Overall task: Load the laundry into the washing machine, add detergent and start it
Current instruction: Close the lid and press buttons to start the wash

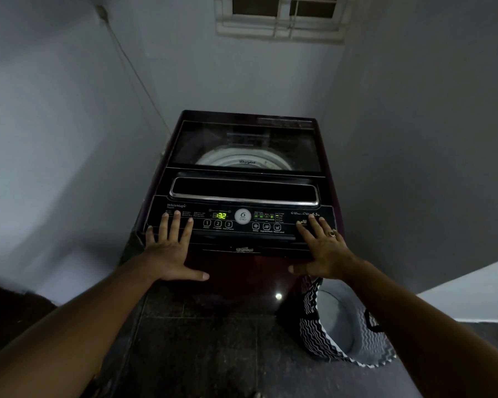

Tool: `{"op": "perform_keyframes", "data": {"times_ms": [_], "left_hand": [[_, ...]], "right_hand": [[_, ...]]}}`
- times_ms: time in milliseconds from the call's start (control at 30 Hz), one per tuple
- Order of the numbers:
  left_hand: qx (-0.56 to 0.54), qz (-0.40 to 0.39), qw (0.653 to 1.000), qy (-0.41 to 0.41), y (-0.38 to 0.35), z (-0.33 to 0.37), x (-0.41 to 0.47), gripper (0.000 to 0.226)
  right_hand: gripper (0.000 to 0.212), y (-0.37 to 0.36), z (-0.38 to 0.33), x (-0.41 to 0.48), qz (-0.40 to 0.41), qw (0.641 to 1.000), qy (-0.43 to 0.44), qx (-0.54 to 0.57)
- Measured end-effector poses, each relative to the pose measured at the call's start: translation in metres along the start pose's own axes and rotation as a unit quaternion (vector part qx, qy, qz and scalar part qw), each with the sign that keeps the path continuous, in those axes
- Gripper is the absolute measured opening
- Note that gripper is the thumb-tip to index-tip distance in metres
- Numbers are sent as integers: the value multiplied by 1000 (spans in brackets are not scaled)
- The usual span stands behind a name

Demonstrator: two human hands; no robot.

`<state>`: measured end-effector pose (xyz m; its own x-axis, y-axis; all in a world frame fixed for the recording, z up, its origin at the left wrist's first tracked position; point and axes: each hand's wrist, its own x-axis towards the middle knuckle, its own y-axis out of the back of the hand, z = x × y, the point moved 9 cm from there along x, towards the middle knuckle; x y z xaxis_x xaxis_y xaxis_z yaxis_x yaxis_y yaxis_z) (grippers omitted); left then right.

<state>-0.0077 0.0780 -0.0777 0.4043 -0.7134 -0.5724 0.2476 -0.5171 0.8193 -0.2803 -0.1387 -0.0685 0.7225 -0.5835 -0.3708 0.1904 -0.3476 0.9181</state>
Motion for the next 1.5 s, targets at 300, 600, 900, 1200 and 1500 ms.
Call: {"op": "perform_keyframes", "data": {"times_ms": [300, 600, 900, 1200, 1500], "left_hand": [[-5, 3, 1000, -4, -1, 0, 0, 150], [-5, 1, 1000, -2, -1, -1, 0, 152], [-6, 2, 1000, -4, -1, -1, 1, 152], [2, -1, 1000, -2, -1, -1, 2, 151], [1, -11, 1000, -8, -1, -3, 1, 152]], "right_hand": [[127, 3, -2, -2, 5, 1000, -1, 1], [128, 3, -3, -3, 2, 1000, -2, 5], [129, 2, -3, -1, -4, 1000, -3, 4], [129, 1, -1, 0, 1, 1000, -1, 0], [128, 6, -3, -2, -9, 1000, -10, -4]]}}
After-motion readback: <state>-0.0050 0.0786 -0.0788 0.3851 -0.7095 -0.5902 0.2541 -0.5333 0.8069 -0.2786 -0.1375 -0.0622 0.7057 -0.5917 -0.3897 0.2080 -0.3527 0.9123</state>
